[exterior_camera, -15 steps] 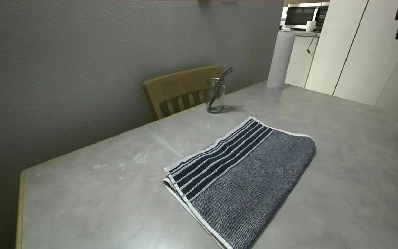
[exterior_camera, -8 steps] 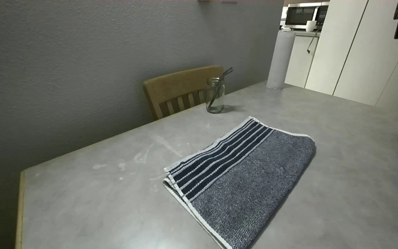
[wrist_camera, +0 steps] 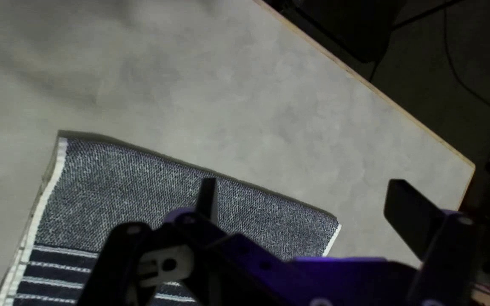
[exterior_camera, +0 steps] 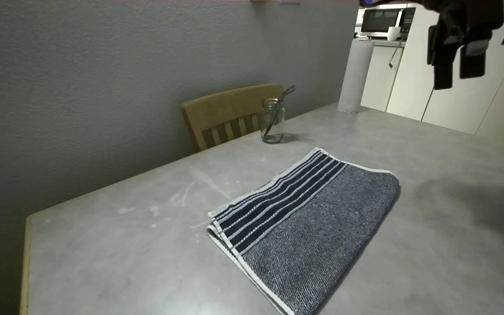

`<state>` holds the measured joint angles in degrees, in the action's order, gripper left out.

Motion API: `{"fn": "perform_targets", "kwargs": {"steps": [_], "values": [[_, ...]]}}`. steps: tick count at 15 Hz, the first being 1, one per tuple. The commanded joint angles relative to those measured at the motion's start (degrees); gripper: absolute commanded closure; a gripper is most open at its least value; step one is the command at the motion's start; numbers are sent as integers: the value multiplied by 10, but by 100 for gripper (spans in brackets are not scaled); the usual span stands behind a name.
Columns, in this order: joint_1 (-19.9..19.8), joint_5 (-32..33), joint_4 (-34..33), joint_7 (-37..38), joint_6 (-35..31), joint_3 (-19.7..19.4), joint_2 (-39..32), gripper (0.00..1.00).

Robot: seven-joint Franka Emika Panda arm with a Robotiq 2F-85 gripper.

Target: Fold the towel

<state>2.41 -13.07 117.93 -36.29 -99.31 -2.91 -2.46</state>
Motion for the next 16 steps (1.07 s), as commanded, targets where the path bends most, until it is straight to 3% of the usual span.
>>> {"fn": "perform_targets", "kwargs": {"steps": [1,8,16], "values": [[-11,1,-9,2,1,19,-13,0],[-12,3,-18,5,9,21,-14,0],[36,33,-108,86,-7,92,-127,0]]}}
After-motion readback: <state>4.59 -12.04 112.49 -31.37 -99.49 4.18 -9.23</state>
